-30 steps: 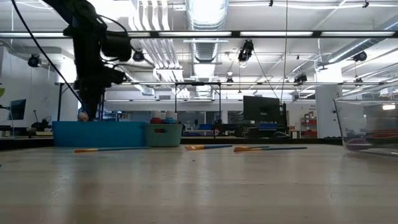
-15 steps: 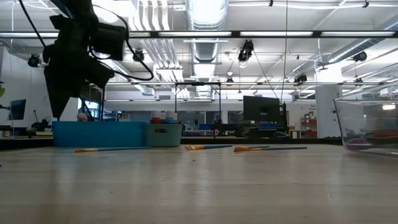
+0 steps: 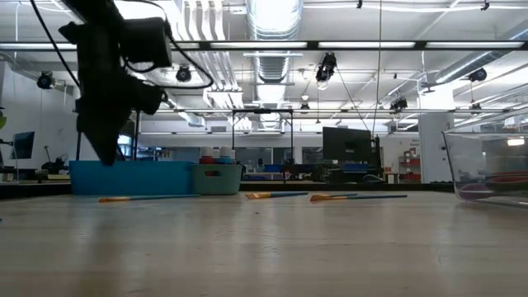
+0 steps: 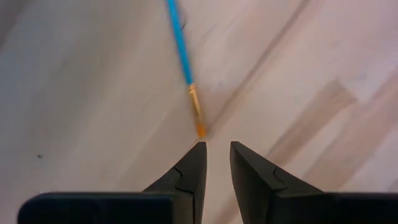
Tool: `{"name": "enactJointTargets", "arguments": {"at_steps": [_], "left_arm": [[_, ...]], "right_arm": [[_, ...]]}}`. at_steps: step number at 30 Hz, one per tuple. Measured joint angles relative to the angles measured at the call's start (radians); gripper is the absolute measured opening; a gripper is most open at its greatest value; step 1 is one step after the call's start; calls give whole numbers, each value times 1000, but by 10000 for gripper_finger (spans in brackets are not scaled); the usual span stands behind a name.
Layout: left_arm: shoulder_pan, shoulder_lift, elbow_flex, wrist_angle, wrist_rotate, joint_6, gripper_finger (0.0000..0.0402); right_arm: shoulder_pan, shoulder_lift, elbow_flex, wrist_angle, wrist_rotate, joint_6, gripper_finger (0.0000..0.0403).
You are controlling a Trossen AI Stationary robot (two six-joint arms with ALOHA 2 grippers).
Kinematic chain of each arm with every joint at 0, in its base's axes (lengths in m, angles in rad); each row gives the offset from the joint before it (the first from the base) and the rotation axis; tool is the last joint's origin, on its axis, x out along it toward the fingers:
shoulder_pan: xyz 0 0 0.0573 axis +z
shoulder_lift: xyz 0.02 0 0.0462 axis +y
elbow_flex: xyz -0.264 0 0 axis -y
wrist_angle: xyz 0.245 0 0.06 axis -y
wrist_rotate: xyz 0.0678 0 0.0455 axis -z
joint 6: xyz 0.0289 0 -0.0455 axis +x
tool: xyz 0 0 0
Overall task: Pick & Place Paint Supplies
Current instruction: Put the blue paint brush into the blue bin
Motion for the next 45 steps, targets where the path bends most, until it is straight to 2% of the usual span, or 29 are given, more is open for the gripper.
{"name": "enactJointTargets", "arguments": {"at_steps": [6, 11, 30, 40, 45], "left_arm": [[0, 0, -120, 117, 2, -59, 81], [0, 0, -168, 160, 8, -77, 81], [-4, 1, -169, 220, -26, -74, 81], [-31, 145, -156, 247, -54, -61, 81], [-33, 167, -152, 251, -86, -71, 79]], "right_arm": [[19, 0, 0, 2, 45, 2, 9], [19, 0, 0, 2, 47, -5, 9], [19, 0, 0, 1, 44, -20, 9], [19, 0, 0, -1, 43, -20, 9], [19, 0, -2, -1, 41, -20, 9]]}}
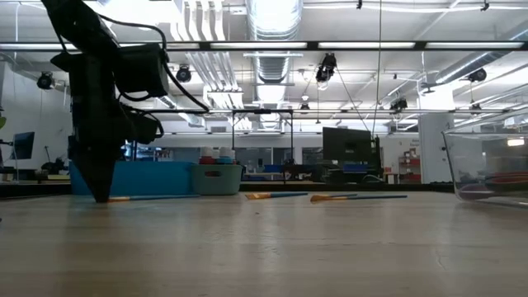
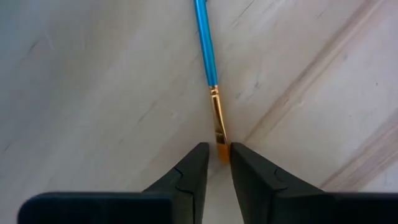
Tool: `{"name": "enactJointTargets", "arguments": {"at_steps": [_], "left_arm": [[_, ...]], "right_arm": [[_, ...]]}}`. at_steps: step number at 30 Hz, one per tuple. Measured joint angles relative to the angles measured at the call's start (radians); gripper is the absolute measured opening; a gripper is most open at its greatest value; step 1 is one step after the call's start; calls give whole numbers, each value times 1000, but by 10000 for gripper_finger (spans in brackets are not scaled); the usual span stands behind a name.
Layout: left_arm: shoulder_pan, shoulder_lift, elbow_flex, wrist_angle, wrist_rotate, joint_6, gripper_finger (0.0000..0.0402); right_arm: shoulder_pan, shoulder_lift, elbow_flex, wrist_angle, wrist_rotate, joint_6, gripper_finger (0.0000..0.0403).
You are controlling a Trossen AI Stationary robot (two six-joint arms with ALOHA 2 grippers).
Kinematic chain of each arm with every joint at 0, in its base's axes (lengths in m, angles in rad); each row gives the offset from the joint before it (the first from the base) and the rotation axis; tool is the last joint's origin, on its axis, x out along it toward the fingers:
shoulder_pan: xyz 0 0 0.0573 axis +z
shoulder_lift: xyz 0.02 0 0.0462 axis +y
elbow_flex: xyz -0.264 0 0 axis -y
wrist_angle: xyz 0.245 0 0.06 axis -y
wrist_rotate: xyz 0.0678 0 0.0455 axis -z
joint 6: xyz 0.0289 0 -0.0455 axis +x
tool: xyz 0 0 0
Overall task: Pick & Place Paint Supplies
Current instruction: Put the blue paint brush into the blue bin
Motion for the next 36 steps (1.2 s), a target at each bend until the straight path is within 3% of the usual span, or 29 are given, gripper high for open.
{"name": "enactJointTargets", "arguments": {"at_steps": [7, 25, 36], "left_arm": [[1, -28, 3, -10, -34, -30, 10], [-49, -129, 119, -41, 45, 70, 1], [-50, -135, 336, -454, -194, 86, 0]], "right_arm": [[0, 0, -2, 3, -3, 5, 9], [2, 0, -12, 3, -6, 19, 9], [6, 0, -12, 1, -6, 22, 9]]}}
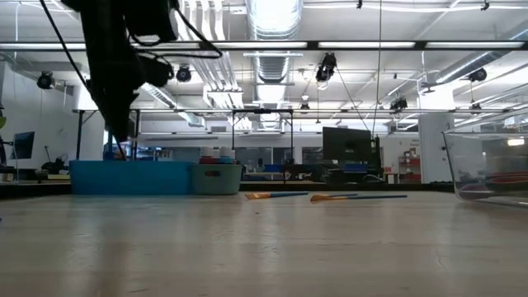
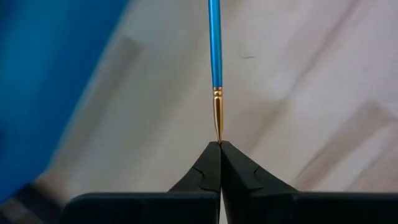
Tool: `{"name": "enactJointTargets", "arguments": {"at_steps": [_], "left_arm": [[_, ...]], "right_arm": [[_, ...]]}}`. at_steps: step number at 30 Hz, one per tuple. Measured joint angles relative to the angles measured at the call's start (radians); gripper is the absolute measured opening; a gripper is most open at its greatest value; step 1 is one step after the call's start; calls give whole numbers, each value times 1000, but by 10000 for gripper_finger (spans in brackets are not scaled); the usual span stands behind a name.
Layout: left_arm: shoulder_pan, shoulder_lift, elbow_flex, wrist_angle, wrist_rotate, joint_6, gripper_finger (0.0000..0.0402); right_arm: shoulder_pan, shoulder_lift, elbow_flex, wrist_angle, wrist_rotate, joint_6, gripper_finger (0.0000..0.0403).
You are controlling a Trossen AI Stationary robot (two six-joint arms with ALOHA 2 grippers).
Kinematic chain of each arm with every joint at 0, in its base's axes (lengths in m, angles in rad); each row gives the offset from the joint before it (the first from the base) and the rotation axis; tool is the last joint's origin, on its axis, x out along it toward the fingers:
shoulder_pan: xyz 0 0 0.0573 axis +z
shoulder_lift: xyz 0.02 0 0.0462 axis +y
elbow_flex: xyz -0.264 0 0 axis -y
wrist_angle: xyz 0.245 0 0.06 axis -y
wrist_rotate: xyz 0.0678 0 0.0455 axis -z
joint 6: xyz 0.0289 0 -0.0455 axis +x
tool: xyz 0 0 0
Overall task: Pick & Place Paint Supplies
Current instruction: Put the blue paint brush into the blue bin
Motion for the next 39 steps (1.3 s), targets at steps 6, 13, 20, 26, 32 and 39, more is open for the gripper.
{"name": "enactJointTargets", "arguments": {"at_steps": [6, 13, 20, 26, 32, 39], "left_arm": [[25, 0, 127, -262, -147, -110, 0], [159, 7, 129, -337, -175, -72, 0], [360, 52, 113, -295, -197, 43, 0], [483, 101, 112, -260, -191, 216, 0], [502, 141, 112, -250, -225, 343, 0], [502, 167, 112, -242, -242, 383, 26]], "right_arm": [[0, 0, 0, 0, 0, 0, 9], [0, 0, 0, 1, 0, 0, 9], [0, 0, 0, 3, 0, -4, 9], [0, 0, 0, 3, 0, -4, 9], [0, 0, 0, 3, 1, -7, 9], [0, 0, 0, 3, 1, -7, 9]]}}
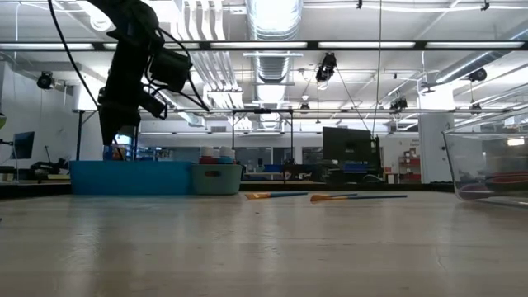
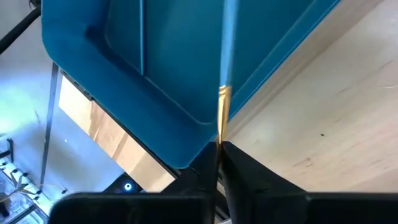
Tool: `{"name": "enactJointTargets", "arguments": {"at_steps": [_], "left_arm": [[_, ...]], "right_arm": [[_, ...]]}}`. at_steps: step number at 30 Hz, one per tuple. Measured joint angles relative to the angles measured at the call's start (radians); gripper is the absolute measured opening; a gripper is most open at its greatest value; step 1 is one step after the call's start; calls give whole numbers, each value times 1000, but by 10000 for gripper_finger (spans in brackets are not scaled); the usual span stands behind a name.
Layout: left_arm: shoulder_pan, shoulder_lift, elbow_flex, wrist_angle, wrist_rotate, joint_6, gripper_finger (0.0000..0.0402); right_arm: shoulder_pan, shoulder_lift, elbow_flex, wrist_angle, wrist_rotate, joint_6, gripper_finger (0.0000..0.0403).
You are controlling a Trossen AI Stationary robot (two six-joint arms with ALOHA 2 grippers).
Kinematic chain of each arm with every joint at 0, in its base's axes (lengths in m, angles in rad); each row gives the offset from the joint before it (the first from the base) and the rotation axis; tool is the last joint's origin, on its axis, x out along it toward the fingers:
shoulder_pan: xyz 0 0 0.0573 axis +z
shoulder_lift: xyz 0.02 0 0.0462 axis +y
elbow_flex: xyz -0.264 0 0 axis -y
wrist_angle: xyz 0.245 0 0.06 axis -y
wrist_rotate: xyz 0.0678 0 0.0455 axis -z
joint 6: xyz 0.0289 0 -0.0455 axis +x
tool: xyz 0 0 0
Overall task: Pick & Place Paint Supplies
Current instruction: Put the blue paint brush into the blue bin
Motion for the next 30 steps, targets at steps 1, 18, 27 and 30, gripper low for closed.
{"name": "enactJointTargets", "arguments": {"at_steps": [1, 18, 27, 30], "left_arm": [[0, -1, 0, 2, -1, 2, 34], [-2, -3, 0, 4, 158, -5, 98], [-170, -3, 0, 29, 763, 129, 98], [-281, -4, 0, 93, 948, 177, 98]], "right_arm": [[0, 0, 0, 0, 0, 0, 9], [0, 0, 0, -1, 0, -2, 9], [0, 0, 0, -1, 0, -4, 9], [0, 0, 0, -1, 0, -3, 9]]}}
